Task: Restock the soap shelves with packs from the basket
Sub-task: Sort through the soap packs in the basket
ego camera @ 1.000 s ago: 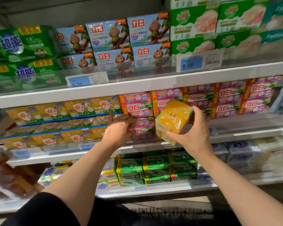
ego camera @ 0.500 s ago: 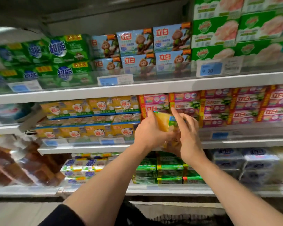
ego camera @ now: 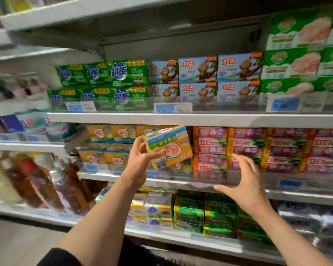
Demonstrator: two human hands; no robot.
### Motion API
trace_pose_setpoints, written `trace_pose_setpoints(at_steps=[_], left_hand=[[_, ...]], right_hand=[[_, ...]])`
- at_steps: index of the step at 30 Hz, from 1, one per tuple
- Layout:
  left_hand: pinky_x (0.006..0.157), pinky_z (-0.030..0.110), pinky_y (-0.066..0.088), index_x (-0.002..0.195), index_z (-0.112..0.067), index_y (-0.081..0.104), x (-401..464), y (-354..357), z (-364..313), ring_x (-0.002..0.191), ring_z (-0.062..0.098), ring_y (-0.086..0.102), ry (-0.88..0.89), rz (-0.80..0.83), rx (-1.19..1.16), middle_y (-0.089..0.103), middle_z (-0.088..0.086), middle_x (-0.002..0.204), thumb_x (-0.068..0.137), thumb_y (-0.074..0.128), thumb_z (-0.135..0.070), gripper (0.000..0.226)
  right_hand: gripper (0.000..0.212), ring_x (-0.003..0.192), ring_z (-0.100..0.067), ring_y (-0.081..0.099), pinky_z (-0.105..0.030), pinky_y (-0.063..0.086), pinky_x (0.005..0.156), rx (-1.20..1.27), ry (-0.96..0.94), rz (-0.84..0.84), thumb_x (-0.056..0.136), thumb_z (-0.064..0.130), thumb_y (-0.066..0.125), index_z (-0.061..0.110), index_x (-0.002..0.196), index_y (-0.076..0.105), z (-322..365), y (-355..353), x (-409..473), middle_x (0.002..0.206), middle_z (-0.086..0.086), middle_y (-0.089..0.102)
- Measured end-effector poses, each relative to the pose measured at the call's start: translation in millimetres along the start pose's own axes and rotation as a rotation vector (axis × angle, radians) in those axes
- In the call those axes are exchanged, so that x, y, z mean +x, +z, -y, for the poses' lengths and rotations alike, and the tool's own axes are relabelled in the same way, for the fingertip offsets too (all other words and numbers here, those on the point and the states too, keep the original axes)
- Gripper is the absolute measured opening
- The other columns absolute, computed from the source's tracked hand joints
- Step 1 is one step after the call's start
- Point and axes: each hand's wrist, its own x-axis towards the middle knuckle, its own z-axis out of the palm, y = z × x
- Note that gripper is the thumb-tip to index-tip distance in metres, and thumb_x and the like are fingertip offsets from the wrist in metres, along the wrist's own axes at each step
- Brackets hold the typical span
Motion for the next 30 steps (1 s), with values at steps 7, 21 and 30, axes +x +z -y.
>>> trace_pose_setpoints(at_steps=[7,21,30], left_hand=[[0.079,0.034,0.057,0.117,-0.002,0.048,32,0,7,0.094,0.028,0.071,0.027,0.023,0.012,0.069,0.014,0.104,0.068,0.071,0.015,0.056],[0.065,0.024,0.058,0.146,-0.028,0.028,69,-10,18,0.1,0.014,0.067,-0.119,0.182,0.419,0.065,0.004,0.118,0.072,0.069,0.02,0.097],[0.065,0.026,0.057,0.117,-0.02,0.051,78,4,28,0.085,0.013,0.067,-0.271,0.16,0.56,0.066,0.001,0.108,0.089,0.066,-0.004,0.035]], right_hand=[[0.094,0.137,-0.016,0.031,-0.027,0.026,0.107,-0.089,-0.027,0.087,0.067,0.034,0.085,0.017,0.145,0.035,-6,15,9,0.147,0.001,0.035],[0.067,0.116,-0.021,0.048,-0.026,0.036,0.089,-0.284,0.068,0.302,0.08,0.054,0.068,0.018,0.132,0.045,-4,54,31,0.128,-0.002,0.052],[0.057,0.112,-0.022,0.054,-0.029,0.041,0.092,-0.411,0.077,0.305,0.078,0.059,0.067,0.022,0.117,0.051,1,59,32,0.119,-0.001,0.059]])
